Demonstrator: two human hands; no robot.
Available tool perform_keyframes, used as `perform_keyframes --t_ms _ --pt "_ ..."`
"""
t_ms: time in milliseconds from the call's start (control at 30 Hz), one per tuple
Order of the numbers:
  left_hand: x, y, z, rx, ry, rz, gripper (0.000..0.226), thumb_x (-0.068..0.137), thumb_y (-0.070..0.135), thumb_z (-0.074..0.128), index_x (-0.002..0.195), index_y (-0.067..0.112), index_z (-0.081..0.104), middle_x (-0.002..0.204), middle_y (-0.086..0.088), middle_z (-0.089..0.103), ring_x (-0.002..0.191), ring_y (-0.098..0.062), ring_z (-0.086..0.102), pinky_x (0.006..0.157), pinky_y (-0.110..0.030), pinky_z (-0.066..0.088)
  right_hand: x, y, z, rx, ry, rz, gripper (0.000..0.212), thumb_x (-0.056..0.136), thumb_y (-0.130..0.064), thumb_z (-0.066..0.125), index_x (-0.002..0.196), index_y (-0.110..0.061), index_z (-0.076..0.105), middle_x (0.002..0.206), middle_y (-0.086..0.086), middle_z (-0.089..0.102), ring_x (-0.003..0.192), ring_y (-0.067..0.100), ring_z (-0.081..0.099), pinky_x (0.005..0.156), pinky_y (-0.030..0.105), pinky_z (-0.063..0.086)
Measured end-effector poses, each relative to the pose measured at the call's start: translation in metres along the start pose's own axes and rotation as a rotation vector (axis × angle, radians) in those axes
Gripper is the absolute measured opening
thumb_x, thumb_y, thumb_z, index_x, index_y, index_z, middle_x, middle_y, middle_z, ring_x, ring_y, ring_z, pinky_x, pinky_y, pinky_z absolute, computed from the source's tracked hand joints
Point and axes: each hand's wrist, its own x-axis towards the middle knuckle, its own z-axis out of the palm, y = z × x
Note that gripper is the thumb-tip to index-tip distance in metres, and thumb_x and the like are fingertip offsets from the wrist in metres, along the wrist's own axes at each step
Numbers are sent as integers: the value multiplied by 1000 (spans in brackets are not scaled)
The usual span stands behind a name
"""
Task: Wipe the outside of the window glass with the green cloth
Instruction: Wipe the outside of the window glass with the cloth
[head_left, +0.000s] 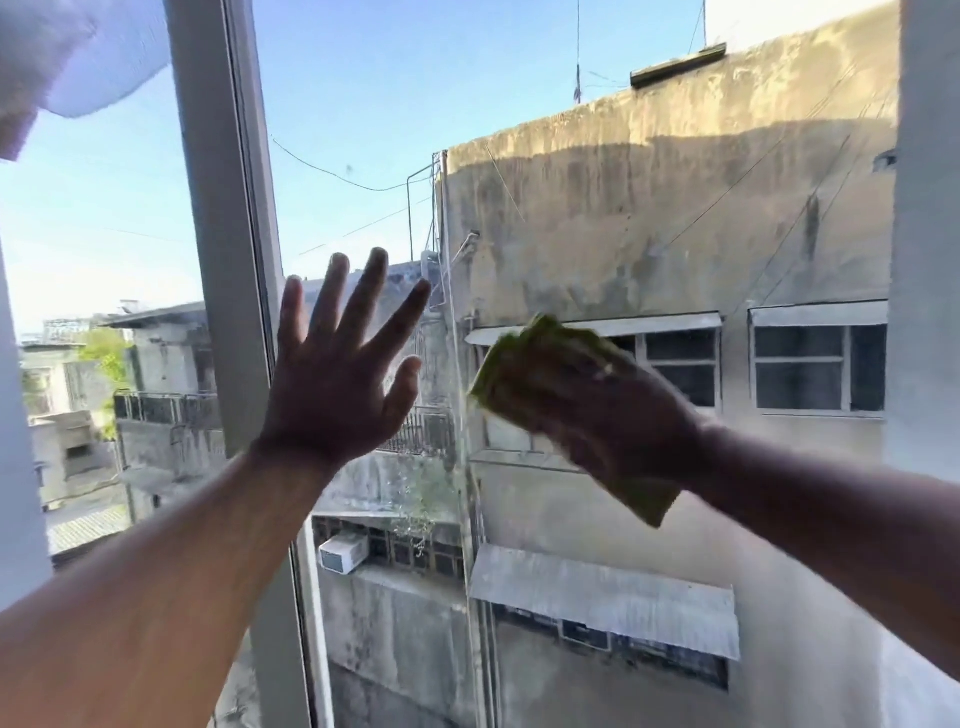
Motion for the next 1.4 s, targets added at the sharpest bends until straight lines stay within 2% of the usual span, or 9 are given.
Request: perform_keyframes --t_ms 167,400,667,833,900,1033,1133,1267,1400 --pt "0 1 3 -24 -2 -2 61 102 51 22 160 33 17 170 -13 13 156 -38 14 124 -64 10 27 17 -7 45 170 811 61 99 -27 47 158 -18 34 162 16 38 150 42 33 123 58 29" --pt "-1 0 0 -24 5 -6 60 102 49 26 160 33 20 169 -13 18 155 -38 18 123 -65 16 -38 -112 -3 122 -94 -194 63 94 -26 56 154 -38 40 158 -10 47 146 21 45 129 45 24" --pt "-1 -2 1 -46 11 16 59 103 48 24 160 33 18 170 -13 14 156 -38 13 124 -65 12 32 -92 -1 198 141 621 72 82 -23 65 152 -25 46 156 6 49 146 34 37 121 58 31" --pt "0 -3 -5 -48 -16 12 59 103 50 22 160 33 21 170 -13 17 156 -37 15 124 -65 14 16 -138 3 185 -54 -120 71 92 -29 54 159 -28 29 168 0 30 156 26 24 130 49 19" --pt "-1 -1 -6 -48 -16 3 59 103 50 20 159 33 22 169 -13 18 156 -37 16 124 -64 14 -5 -100 1 125 -60 -184 66 97 -27 51 159 -28 30 167 -1 32 155 26 28 129 48 25" --pt "0 0 -2 -48 21 -1 59 103 49 21 159 32 24 169 -14 19 156 -37 16 124 -65 14 -19 -28 -5 95 30 398 66 96 -23 45 160 -26 25 163 10 38 151 39 34 125 57 27" --pt "-1 -1 3 -42 42 14 58 104 49 23 160 32 21 169 -13 19 156 -37 16 123 -65 14 11 -74 0 101 124 792 81 87 -24 55 160 -25 20 165 15 33 152 42 27 129 56 14" --pt "-1 -4 4 -24 48 20 59 104 50 24 160 32 22 169 -13 21 156 -37 16 123 -64 15 25 -169 7 199 52 286 71 90 -25 53 157 -31 32 164 3 38 150 34 33 129 53 15" --pt "-2 -3 -2 -42 22 5 58 104 49 27 160 32 22 169 -13 20 156 -36 16 124 -64 15 -26 -150 8 134 -68 -220 60 100 -27 49 157 -36 32 163 -7 38 152 24 31 131 43 16"
